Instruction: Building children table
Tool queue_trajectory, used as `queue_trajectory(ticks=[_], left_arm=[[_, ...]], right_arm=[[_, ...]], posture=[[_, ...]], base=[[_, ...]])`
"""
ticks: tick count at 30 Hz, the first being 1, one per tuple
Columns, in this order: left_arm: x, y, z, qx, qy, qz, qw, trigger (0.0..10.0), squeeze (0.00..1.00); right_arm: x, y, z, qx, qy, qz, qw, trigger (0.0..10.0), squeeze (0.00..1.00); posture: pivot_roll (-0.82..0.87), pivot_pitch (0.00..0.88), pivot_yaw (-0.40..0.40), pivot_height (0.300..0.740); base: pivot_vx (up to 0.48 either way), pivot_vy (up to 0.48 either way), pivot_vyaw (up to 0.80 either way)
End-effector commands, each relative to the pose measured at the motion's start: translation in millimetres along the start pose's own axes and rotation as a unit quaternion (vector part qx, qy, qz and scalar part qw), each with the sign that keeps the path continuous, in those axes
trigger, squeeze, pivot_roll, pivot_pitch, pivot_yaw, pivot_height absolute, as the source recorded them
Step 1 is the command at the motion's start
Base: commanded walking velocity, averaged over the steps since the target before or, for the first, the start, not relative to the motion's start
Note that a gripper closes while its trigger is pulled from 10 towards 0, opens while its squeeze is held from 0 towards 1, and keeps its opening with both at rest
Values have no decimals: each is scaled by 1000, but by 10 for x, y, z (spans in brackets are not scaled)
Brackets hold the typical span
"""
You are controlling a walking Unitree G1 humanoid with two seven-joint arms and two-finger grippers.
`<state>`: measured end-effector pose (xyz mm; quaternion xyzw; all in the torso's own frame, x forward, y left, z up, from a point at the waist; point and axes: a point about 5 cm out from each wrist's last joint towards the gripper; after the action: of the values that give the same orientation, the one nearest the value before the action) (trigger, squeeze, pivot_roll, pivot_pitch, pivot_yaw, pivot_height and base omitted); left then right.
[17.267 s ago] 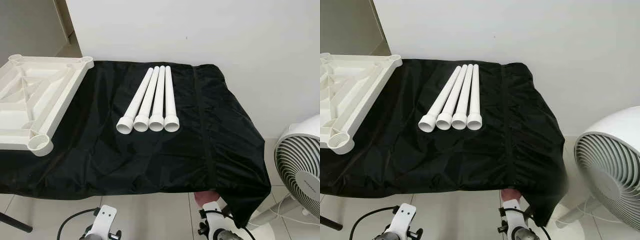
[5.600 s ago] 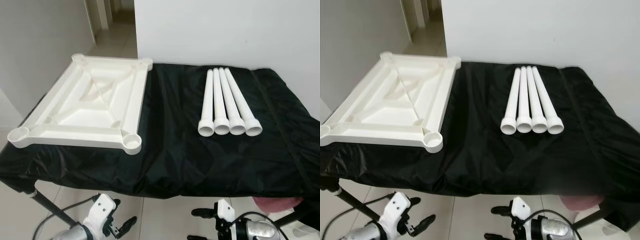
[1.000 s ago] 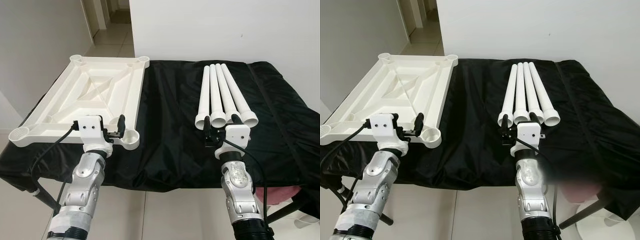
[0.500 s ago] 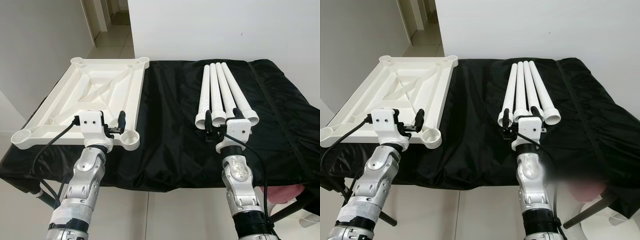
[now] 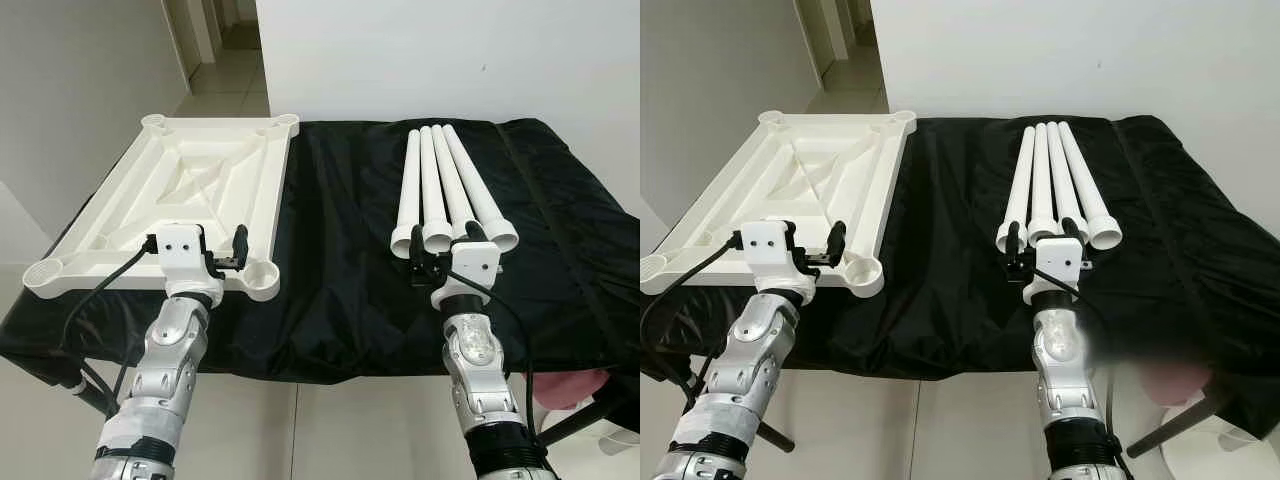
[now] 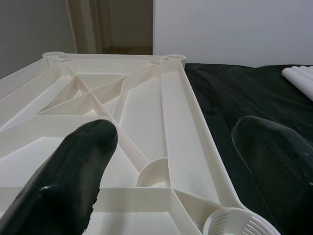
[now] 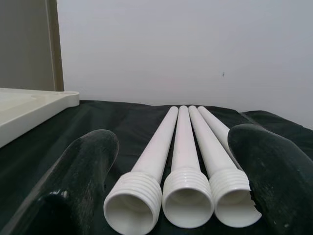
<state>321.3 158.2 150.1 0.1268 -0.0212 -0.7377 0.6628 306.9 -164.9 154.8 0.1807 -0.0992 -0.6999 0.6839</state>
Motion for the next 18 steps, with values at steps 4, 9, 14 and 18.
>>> queue_trajectory(ticks=[4,9,14,18], left_arm=[[-26,-42,-29,10,-1,-30,999,10000,0],[-34,-40,-23,12,-4,-26,1000,10000,0],[-46,-27,-20,14,-3,-20,1000,10000,0],[-58,-2,6,19,-3,-16,1000,10000,0]], right_arm=[[-23,48,7,1,-2,13,1000,10000,0],[-34,101,10,2,-2,22,1000,10000,0],[-23,143,13,3,-4,24,1000,10000,0],[-3,178,14,4,-7,24,1000,10000,0]], posture=[[-51,0,52,740],[-39,0,37,740],[-31,0,32,740],[-21,0,26,740]], base=[[0,0,0],[0,0,0],[0,0,0],[0,0,0]])
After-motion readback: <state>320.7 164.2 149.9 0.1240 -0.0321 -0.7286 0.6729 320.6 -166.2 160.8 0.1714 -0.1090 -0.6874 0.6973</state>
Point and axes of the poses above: a point about 5 cm out from each wrist's last joint towards the gripper, its own y axis pointing out of the wrist towards the gripper, its own z axis along the axis of the wrist's last joint, x = y × z, and after that the axes turned 15 degrees about y, right-handed
